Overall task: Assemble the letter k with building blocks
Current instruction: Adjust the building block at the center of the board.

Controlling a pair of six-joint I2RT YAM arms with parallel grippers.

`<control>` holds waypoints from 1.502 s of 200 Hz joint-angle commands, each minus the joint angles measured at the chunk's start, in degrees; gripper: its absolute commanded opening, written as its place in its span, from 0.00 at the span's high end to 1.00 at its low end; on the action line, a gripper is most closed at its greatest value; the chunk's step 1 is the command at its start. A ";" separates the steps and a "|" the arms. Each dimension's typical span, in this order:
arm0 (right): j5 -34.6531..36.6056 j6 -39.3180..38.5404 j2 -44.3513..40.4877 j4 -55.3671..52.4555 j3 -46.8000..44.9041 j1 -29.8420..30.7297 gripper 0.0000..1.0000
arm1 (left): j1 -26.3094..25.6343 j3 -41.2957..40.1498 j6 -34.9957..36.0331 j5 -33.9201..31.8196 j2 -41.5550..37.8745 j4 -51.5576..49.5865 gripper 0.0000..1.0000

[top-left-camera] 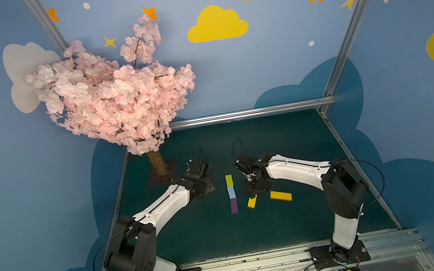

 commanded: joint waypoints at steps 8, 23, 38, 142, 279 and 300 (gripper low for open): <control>-3.07 1.29 -3.09 -1.11 -3.15 0.58 0.45 | 0.24 -0.57 0.29 0.75 -1.09 -0.54 0.33; -2.99 2.08 -4.97 -1.35 -5.10 1.23 0.46 | 0.31 -1.08 0.26 0.73 -1.23 -0.20 0.33; -3.24 2.59 -5.86 -1.26 -6.63 1.81 0.47 | 0.26 -1.28 -0.02 0.79 -1.05 0.00 0.33; -8.96 2.73 -0.32 5.80 -5.85 2.67 0.47 | 0.48 -1.37 -0.35 0.16 -2.30 -0.13 0.33; -3.77 -12.18 2.79 -0.92 6.50 -0.19 0.33 | 0.66 -1.42 -0.50 0.67 -1.88 0.21 0.33; -2.09 -13.95 4.42 -6.36 10.34 -2.81 0.28 | 0.64 -0.81 -0.48 1.02 -1.89 -0.20 0.33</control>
